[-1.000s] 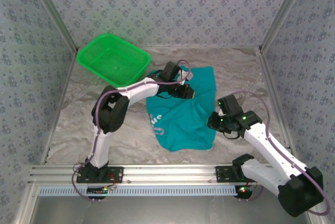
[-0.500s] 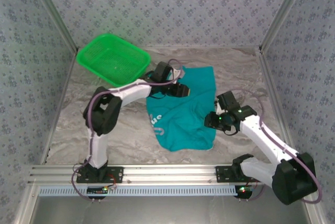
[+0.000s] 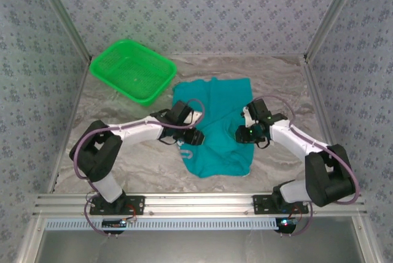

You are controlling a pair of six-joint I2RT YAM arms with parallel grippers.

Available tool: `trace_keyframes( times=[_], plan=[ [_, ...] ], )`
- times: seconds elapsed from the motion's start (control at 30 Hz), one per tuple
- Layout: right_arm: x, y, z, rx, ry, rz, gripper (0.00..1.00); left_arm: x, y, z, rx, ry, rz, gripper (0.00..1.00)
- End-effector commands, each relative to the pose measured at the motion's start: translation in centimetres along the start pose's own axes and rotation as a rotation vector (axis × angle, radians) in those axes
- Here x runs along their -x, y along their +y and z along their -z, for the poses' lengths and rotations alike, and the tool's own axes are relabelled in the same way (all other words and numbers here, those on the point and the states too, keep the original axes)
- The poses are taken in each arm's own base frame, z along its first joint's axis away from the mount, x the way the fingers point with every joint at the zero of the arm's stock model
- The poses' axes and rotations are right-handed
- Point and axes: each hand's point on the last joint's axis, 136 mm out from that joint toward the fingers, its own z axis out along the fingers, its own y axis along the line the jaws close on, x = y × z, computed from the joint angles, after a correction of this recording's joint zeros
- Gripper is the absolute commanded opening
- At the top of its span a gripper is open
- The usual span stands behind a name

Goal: Fold the inside-out t-shirt

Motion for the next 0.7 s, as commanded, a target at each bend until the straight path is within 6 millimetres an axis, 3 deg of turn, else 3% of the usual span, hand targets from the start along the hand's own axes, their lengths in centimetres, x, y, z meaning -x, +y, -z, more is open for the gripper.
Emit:
trace_keyframes(
  times=[0.0,0.07,0.2,0.27,0.3,0.37,0.4,0.67],
  plan=[
    [-0.1,0.4,0.0,0.047,0.004,0.014,0.15,-0.7,1.5,0.0,0.058,-0.009,0.027,0.41],
    [-0.1,-0.1,0.1,0.044,0.002,-0.021,0.0,-1.6,2.4,0.0,0.095,0.004,0.034,0.41],
    [-1.0,-2.3,0.7,-0.021,0.012,-0.158,0.0,-2.8,4.4,0.1,0.195,0.03,0.032,0.39],
    [-1.2,-2.1,1.1,0.006,0.002,-0.157,0.0,-3.2,4.8,0.2,0.208,0.041,0.03,0.39],
    [-1.3,-1.5,1.4,0.027,-0.004,-0.133,0.05,-3.4,4.7,0.1,0.203,0.044,0.027,0.39],
    [-1.2,0.3,2.1,0.093,-0.012,-0.054,0.33,-3.4,4.2,0.1,0.173,0.042,0.021,0.39],
    [-1.0,1.1,2.4,0.124,-0.012,-0.025,0.39,-3.3,3.9,0.1,0.157,0.038,0.019,0.39],
    [0.6,4.4,1.1,0.215,0.039,0.123,0.44,-4.1,-0.2,2.5,0.01,0.047,0.015,0.42]
  ],
)
